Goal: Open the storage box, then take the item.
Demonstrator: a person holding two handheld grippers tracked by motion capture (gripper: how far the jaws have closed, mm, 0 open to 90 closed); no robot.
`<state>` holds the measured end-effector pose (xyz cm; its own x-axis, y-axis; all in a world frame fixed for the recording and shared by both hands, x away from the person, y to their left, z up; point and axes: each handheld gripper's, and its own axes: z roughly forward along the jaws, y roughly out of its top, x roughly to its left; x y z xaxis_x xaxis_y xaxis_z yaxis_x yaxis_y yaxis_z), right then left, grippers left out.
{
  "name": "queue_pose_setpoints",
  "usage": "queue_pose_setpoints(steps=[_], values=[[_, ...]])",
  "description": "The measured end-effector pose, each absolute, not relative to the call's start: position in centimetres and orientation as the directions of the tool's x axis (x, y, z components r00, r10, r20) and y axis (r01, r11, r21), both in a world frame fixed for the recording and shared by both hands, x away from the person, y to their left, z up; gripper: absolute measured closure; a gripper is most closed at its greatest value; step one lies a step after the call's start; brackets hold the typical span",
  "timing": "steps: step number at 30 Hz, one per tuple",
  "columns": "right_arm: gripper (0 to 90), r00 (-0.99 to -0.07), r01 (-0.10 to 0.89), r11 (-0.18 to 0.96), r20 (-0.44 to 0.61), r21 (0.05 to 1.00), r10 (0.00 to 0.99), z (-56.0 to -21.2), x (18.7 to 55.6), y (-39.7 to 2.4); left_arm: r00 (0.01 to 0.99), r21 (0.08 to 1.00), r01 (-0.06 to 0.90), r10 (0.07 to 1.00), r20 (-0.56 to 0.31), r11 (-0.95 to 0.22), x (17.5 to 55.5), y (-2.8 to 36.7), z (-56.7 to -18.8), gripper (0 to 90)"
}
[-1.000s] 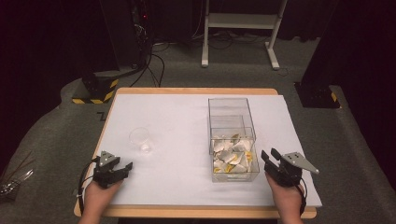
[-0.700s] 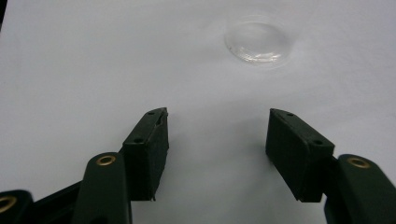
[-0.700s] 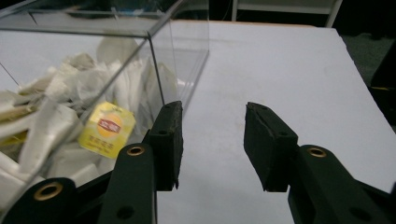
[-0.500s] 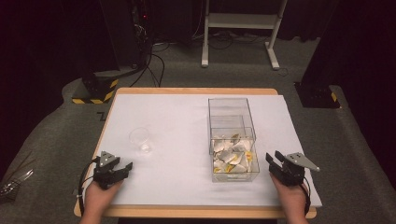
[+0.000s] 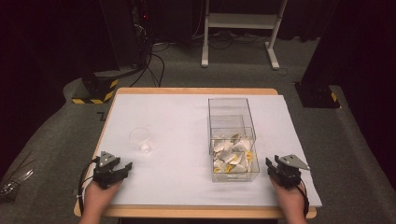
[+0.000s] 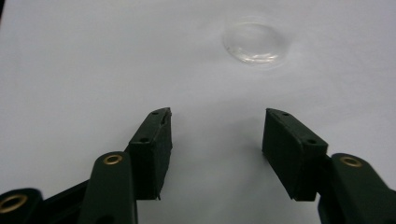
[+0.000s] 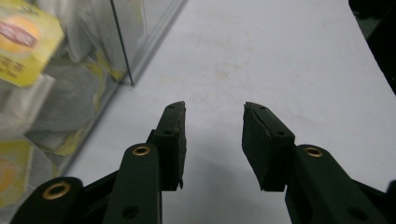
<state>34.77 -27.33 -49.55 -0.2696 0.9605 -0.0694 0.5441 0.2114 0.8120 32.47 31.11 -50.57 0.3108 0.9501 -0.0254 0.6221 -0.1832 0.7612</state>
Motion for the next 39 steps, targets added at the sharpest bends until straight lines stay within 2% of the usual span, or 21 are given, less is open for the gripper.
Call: queue_pose_setpoints(steps=[9,22,39], values=[[58.2,-0.253,0.557,0.191,-0.054,0.808,0.966,-49.7,34.7,-27.8,0.365,0.789,0.574,0.931,-0.006,-0.219,32.2,29.5,-49.2,43.6],[52.8,-0.252,0.57,0.19,-0.05,0.799,0.967,-49.9,34.8,-27.7,0.436,0.821,0.523,0.899,-0.028,-0.228,31.2,26.6,-47.6,43.0],[50.9,-0.253,0.591,0.185,-0.038,0.785,0.967,-49.9,35.1,-27.7,0.53,0.843,0.471,0.847,-0.036,-0.259,31.0,22.1,-46.2,42.8]])
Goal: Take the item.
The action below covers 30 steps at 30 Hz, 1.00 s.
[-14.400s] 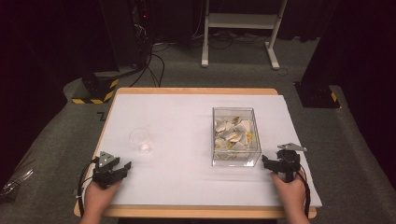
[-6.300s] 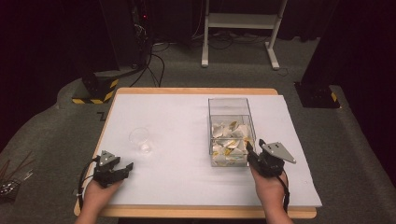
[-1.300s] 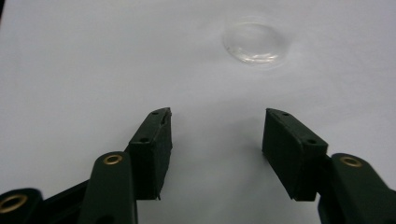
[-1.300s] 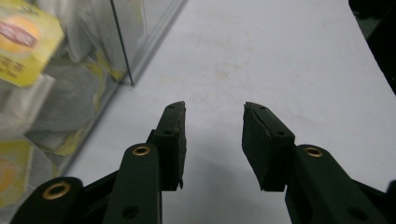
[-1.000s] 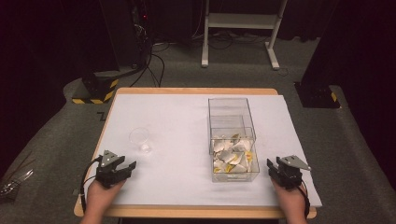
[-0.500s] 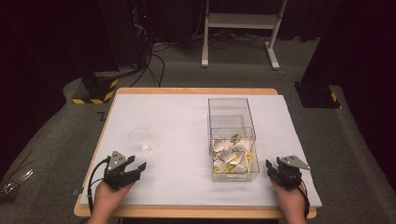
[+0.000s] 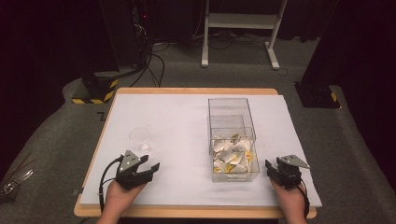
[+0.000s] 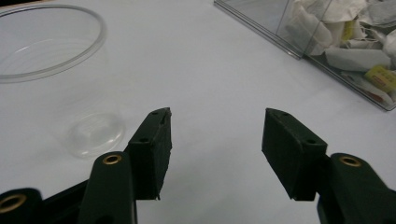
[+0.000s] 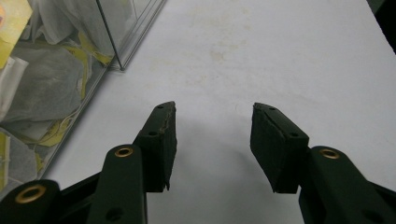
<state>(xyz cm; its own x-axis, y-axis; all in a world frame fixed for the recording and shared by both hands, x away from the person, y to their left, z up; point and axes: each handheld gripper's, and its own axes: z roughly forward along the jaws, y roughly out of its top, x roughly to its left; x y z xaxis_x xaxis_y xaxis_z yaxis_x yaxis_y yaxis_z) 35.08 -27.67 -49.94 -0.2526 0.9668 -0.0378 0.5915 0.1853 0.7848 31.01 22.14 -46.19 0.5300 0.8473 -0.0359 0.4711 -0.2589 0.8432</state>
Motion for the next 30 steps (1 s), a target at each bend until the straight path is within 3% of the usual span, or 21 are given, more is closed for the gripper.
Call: queue_pose_setpoints(steps=[30], values=[[47.1,-0.271,0.603,0.211,-0.051,0.77,0.961,-50.0,35.2,-27.4,0.664,0.87,0.385,0.747,-0.029,-0.308,31.0,14.1,-44.4,43.8]])
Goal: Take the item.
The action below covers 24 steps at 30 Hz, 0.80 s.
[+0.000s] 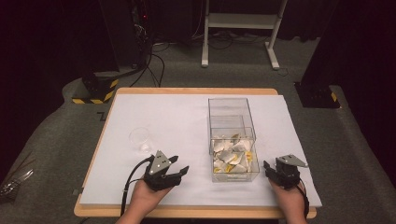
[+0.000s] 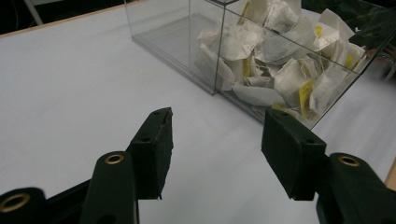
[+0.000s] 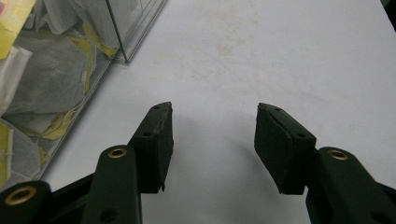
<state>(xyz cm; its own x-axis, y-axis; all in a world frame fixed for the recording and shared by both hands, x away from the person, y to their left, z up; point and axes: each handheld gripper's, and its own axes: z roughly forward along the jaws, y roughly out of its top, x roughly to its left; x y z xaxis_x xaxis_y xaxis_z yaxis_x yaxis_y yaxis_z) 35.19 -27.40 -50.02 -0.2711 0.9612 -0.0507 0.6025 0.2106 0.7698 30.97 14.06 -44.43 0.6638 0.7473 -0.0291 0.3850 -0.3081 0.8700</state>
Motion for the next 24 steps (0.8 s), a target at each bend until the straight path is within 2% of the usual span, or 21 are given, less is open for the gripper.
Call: queue_pose_setpoints(steps=[14,15,16,21,22,24], values=[[47.1,-0.275,0.604,0.216,-0.054,0.767,0.96,-50.0,35.2,-27.3,0.68,0.887,0.376,0.73,-0.068,-0.268,32.1,12.6,-43.5,46.2],[47.1,-0.275,0.604,0.216,-0.054,0.767,0.96,-50.0,35.2,-27.3,0.659,0.895,0.403,0.739,-0.138,-0.192,31.9,11.9,-43.5,46.3],[47.0,-0.275,0.604,0.216,-0.054,0.767,0.96,-50.0,35.2,-27.3,0.659,0.895,0.405,0.738,-0.144,-0.187,32.0,11.8,-43.5,46.2],[47.1,-0.277,0.602,0.219,-0.057,0.767,0.959,-50.1,35.2,-27.3,0.693,0.89,0.379,0.716,-0.091,-0.254,32.5,11.4,-43.1,46.3],[47.1,-0.277,0.602,0.219,-0.057,0.768,0.959,-50.1,35.2,-27.3,0.677,0.898,0.39,0.725,-0.129,-0.204,32.4,10.9,-43.1,46.3],[47.1,-0.277,0.602,0.22,-0.057,0.767,0.959,-50.1,35.2,-27.3,0.704,0.886,0.369,0.707,-0.07,-0.28,32.7,11.0,-42.9,46.0]])
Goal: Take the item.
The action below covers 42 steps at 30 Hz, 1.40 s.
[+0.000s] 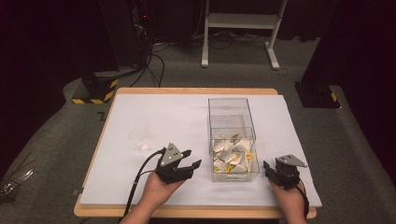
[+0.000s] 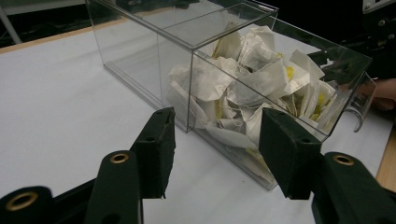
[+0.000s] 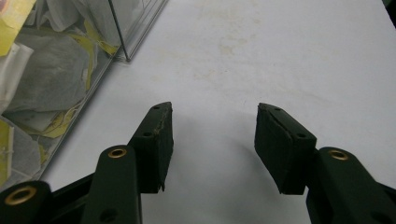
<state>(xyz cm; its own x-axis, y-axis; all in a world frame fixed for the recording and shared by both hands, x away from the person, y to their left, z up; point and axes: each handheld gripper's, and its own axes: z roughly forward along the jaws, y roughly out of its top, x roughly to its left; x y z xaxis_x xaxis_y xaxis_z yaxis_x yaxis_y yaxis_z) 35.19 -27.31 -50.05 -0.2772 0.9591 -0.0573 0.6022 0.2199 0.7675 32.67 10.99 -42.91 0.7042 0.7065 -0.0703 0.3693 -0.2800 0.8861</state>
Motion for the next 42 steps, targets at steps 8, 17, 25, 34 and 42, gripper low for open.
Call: queue_pose_setpoints(steps=[8,17,25,34,42], values=[[47.1,-0.279,0.602,0.222,-0.058,0.767,0.959,-50.1,35.2,-27.3,0.713,0.897,0.373,0.692,-0.115,-0.236,33.0,8.9,-42.5,45.6],[47.1,-0.278,0.603,0.219,-0.055,0.767,0.959,-50.1,35.2,-27.3,0.752,0.891,0.344,0.655,-0.074,-0.295,33.6,7.0,-42.1,45.6],[47.1,-0.278,0.604,0.217,-0.053,0.767,0.959,-50.1,35.2,-27.3,0.769,0.884,0.347,0.635,-0.076,-0.314,34.1,5.5,-42.0,47.0],[47.1,-0.285,0.601,0.224,-0.056,0.767,0.957,-50.1,35.2,-27.4,0.775,0.876,0.338,0.63,-0.051,-0.345,34.7,3.8,-42.2,47.7],[47.1,-0.288,0.601,0.226,-0.056,0.767,0.956,-50.1,35.2,-27.4,0.777,0.859,0.326,0.629,-0.006,-0.395,34.8,2.1,-42.7,52.1]])
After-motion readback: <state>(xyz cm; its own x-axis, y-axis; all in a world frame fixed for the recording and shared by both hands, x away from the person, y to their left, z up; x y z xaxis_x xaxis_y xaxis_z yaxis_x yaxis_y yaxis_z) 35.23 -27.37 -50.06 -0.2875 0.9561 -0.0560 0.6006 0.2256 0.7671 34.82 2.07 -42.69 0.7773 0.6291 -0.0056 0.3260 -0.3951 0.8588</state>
